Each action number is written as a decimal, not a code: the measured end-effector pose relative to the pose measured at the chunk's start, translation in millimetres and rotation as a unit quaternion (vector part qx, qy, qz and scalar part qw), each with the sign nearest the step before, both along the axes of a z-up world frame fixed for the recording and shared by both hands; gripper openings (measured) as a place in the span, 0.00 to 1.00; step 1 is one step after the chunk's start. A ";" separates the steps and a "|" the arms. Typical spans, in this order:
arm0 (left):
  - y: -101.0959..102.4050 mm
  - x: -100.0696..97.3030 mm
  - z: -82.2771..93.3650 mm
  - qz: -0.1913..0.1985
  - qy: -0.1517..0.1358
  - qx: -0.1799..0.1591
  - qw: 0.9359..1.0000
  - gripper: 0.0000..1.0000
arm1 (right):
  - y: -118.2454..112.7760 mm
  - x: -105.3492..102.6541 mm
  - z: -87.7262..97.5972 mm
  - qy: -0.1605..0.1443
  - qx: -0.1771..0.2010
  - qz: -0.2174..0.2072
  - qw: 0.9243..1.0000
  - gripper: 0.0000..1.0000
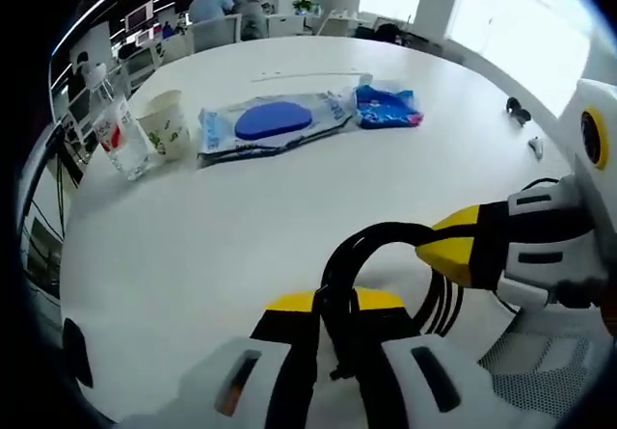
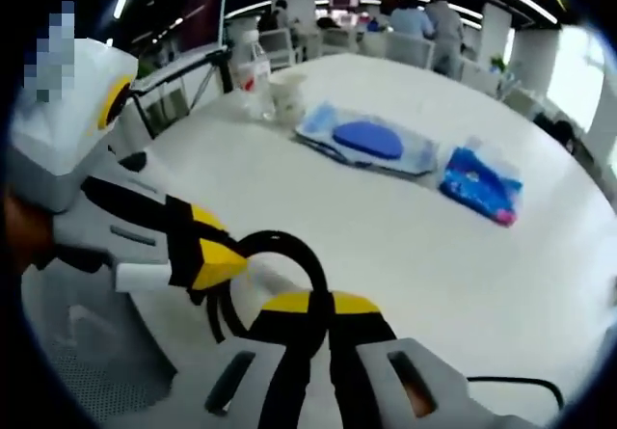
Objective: Arrange the tabletop items into an orderly group along one side of the table until the central work area is clear of visible clutter.
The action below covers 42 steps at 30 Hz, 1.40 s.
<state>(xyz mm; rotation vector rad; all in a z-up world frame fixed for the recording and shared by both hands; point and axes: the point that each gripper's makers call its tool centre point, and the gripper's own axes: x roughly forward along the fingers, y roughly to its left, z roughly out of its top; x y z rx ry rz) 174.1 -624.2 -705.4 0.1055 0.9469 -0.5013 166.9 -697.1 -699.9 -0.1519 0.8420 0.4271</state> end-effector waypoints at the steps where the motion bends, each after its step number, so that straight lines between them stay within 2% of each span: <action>1: -1.5 2.1 2.2 -0.003 -0.003 0.000 1.000 0.10 | -0.7 1.6 2.5 -0.005 0.001 -0.003 1.000 0.01; 7: -4.4 12.1 11.6 -0.008 -0.015 -0.005 1.000 0.10 | -4.7 9.7 11.9 -0.013 0.013 -0.016 1.000 0.01; 22: -16.8 35.2 32.6 -0.015 -0.035 -0.019 0.999 0.10 | -15.8 30.9 34.5 -0.043 0.016 -0.035 0.998 0.01; 42: -47.6 78.4 53.5 -0.039 -0.058 -0.020 0.997 0.10 | -46.2 70.8 54.4 -0.067 0.022 -0.073 0.995 0.01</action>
